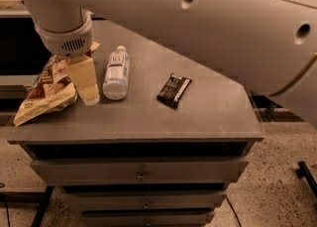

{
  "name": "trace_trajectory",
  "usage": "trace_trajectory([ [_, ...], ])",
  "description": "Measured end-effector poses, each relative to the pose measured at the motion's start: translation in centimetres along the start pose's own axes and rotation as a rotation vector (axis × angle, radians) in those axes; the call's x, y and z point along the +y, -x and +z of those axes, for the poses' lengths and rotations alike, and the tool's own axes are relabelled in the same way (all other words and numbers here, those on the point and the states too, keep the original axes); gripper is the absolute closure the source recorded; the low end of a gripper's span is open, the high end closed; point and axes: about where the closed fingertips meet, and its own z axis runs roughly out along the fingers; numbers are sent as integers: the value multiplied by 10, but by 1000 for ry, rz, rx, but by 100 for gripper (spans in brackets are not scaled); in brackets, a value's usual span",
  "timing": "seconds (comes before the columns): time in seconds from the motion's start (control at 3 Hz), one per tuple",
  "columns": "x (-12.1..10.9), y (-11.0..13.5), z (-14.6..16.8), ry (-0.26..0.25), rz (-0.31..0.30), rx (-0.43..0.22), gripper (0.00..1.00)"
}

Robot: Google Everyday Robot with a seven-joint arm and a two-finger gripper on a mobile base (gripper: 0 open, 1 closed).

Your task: Pick brown chip bag

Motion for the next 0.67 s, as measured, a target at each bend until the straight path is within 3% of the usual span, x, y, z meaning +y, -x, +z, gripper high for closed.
trace_trajectory([
  [0.67, -13, 25, 70, -14, -57, -89, 0],
])
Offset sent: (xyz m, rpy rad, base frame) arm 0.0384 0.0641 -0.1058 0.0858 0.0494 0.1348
